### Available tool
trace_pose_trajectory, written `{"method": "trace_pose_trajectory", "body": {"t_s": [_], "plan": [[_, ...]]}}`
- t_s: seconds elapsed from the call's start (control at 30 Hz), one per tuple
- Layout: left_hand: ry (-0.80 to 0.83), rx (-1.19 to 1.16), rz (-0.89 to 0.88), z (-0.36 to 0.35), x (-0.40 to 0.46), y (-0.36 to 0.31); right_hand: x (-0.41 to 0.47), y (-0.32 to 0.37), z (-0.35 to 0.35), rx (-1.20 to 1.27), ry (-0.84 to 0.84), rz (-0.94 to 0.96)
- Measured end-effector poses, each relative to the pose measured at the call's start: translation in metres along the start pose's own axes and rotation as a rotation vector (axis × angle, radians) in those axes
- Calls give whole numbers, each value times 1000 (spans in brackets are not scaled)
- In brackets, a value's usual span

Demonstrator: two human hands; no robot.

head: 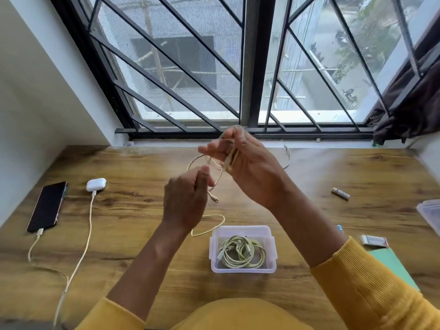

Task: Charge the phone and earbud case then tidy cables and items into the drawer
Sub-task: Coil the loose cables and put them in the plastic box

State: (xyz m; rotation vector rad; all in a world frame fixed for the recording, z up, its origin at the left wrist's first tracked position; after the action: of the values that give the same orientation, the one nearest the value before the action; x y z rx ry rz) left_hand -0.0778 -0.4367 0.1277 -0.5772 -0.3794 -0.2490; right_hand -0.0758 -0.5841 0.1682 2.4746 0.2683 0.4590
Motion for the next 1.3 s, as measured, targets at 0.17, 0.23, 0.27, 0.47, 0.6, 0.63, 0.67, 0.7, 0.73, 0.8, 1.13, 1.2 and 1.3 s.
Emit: {"method": "trace_pose_trajectory", "body": {"t_s": [0.17,0.23,0.27,0.47,0.6,0.63,0.67,0.7,0.73,0.8,1.13,1.2,1.3], "plan": [[620,-283,-28,-43,-29,-7,3,4,20,-25,-203,41],[729,-251,-70,-45,-34,-14,3,-2,29,-115,-284,25],[736,-213,-96,-42,-34,-19,2,-4,32,-182,-318,30],[533,-74,-136,-2,0,-30,-6,-19,38,-629,-275,35],[423,16,-153,23,23,-21,-7,-30,45,-851,-254,-78],[419,19,-143,26,27,-17,-8,-33,48,-894,-249,-120],[427,10,-133,28,31,-13,-8,-36,51,-911,-242,-157],[445,-7,-129,29,34,-10,-9,-37,52,-896,-230,-187],[471,-28,-131,30,36,-8,-11,-37,52,-865,-215,-219],[520,-85,-161,29,40,-6,-15,-38,47,-820,-163,-313],[417,-485,-169,25,49,2,-25,-35,13,-438,83,-507],[345,-527,-129,23,47,6,-22,-28,7,-353,109,-454],[236,-600,-56,15,44,12,-13,-18,-1,-237,137,-301]]}}
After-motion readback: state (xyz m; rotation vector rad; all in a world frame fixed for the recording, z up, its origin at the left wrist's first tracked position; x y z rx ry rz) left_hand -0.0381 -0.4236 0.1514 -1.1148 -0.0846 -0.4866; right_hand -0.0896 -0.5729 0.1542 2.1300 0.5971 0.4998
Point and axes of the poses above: each hand's wrist, its own x-axis towards the middle knuckle, its own z-axis out of the back of the hand, y = z × x, the point moved 6 cm from there along x, towards the middle knuckle, and after that the axes turned 14 degrees about x, right-handed, at the moved point
